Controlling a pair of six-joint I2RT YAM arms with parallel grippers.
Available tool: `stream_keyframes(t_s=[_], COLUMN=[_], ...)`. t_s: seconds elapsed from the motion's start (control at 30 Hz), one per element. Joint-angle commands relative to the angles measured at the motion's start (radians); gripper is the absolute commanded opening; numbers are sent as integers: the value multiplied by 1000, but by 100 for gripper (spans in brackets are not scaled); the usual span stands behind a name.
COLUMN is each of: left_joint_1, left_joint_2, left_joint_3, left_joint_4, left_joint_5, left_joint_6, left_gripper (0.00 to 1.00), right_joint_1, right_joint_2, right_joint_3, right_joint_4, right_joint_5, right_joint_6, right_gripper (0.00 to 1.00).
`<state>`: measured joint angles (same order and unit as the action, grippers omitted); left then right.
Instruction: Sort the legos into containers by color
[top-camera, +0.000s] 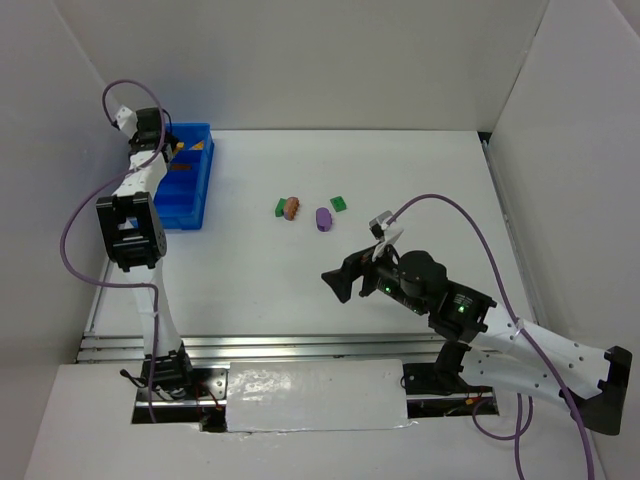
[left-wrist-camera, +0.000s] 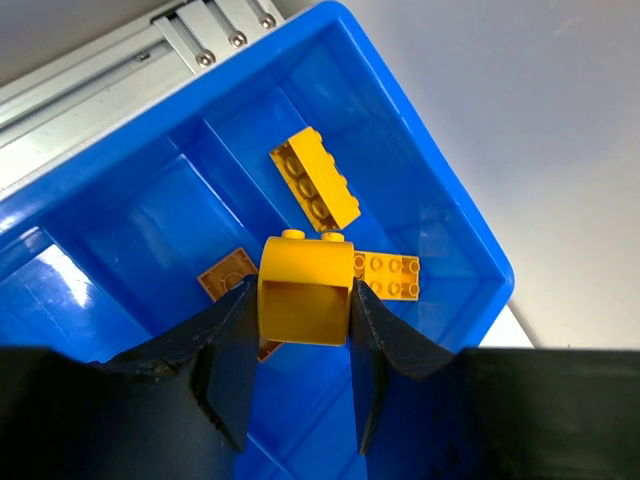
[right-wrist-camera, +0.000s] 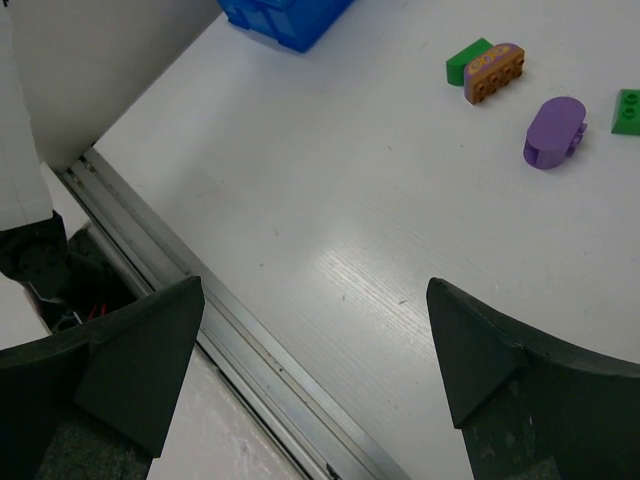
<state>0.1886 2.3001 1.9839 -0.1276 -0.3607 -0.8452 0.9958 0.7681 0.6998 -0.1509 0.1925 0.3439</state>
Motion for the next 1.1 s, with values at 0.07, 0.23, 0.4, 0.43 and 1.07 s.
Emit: stream_keyframes(t_s=[0.07,0.23,0.4,0.43,1.07], left_joint_1=[6,6,6,6,6], left_joint_2=[8,13,19,21,2], left_joint_3=[35,33,32,30,24], left_joint_4=[56,63,65,66,82], left_joint_5=[37,60,74,77,121], left_joint_6=[-6,-9,-12,-12,-8], left_gripper=[0,0,0,0,0], right_joint_1=[-5,-3,-5,-3,-5], right_joint_2=[-16,-21,-21,-21,-21], right_joint_3=[-2,-5,-5,-5,-10], right_joint_4=[20,24,22,22,30], right_joint_5=[-18,-21,-27,-28,-41], right_joint_6=[0,-2,-2,-3,-8], right_gripper=[100,100,100,100,100])
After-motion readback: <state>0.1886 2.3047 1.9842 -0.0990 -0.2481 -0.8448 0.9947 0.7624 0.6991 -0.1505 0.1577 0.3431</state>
